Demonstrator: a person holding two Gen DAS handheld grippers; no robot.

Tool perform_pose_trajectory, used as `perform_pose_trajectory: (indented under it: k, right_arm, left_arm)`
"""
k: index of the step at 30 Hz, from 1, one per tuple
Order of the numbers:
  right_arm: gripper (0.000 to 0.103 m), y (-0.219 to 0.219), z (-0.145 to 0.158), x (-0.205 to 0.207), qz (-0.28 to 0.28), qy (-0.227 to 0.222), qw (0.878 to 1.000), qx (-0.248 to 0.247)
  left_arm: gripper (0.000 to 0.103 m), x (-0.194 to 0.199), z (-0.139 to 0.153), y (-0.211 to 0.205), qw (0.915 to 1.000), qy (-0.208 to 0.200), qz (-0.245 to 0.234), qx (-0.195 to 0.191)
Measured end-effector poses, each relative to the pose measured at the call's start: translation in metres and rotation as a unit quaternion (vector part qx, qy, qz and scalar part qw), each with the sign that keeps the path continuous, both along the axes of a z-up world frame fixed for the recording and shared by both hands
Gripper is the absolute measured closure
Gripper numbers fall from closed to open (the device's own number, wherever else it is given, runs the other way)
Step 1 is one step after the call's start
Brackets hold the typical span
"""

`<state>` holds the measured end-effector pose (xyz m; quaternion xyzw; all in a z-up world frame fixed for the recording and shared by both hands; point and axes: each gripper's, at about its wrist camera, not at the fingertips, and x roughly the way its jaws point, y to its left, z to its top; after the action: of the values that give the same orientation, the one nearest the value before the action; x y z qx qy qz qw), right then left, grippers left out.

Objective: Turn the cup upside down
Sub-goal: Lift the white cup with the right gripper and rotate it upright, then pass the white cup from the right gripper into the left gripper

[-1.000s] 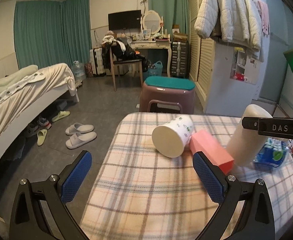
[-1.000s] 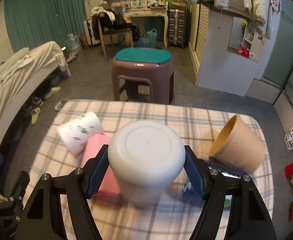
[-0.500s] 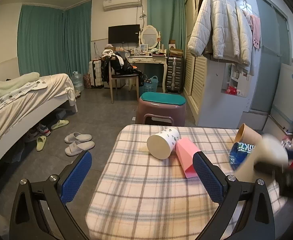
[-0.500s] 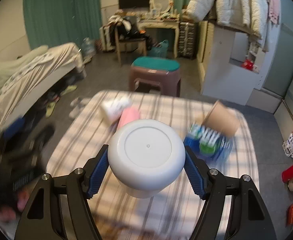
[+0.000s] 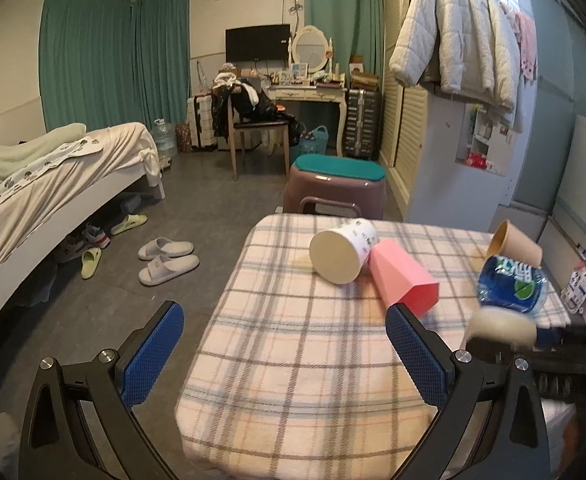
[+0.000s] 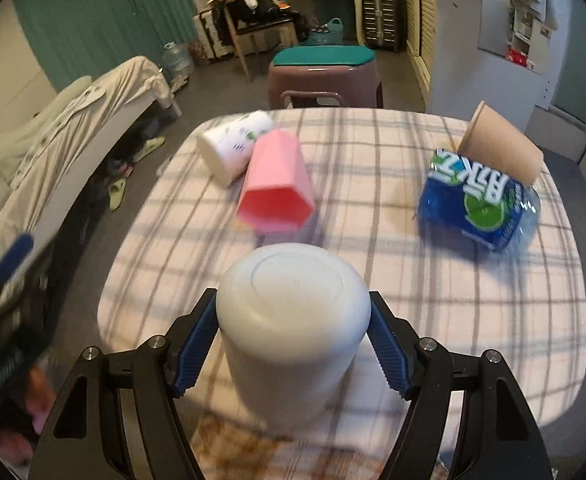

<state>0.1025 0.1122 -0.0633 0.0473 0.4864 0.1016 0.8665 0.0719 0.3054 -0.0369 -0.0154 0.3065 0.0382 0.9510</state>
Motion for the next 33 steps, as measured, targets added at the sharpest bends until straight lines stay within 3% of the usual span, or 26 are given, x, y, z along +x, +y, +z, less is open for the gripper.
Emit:
perform_pose_trajectory:
  k: [6,15,18,27,33]
  right_arm:
    - [0.031,-0.008,-0.022,0.032,-0.020,0.021,1.000,0.002]
    - [0.028,-0.023,-0.034,0.038,-0.030,0.025,0.999,-0.001]
    - [0.016,-0.036,-0.020,0.033,-0.040,-0.001,0.999,0.005]
    - [0.013,-0.090,0.035,0.005,-0.071,-0.110,0.990,-0.056]
    - [0.012,-0.134,0.041,-0.002,-0.092,-0.123,0.985,-0.076]
  left_arm:
    - [0.000,0.013,-0.013,-0.012,0.9995,0.022,-0.010,0.021]
    - [0.000,0.029,-0.026,-0.040,0.9979,0.053,-0.022,0.030]
    - [0.000,0.031,-0.022,-0.050,0.9972,0.060,-0.026,0.035]
    - [0.000,0.048,0.002,-0.095,0.9941,0.089,-0.054,0.030]
    - [0.000,0.063,0.006,-0.135,0.9905,0.109,-0.071,0.044]
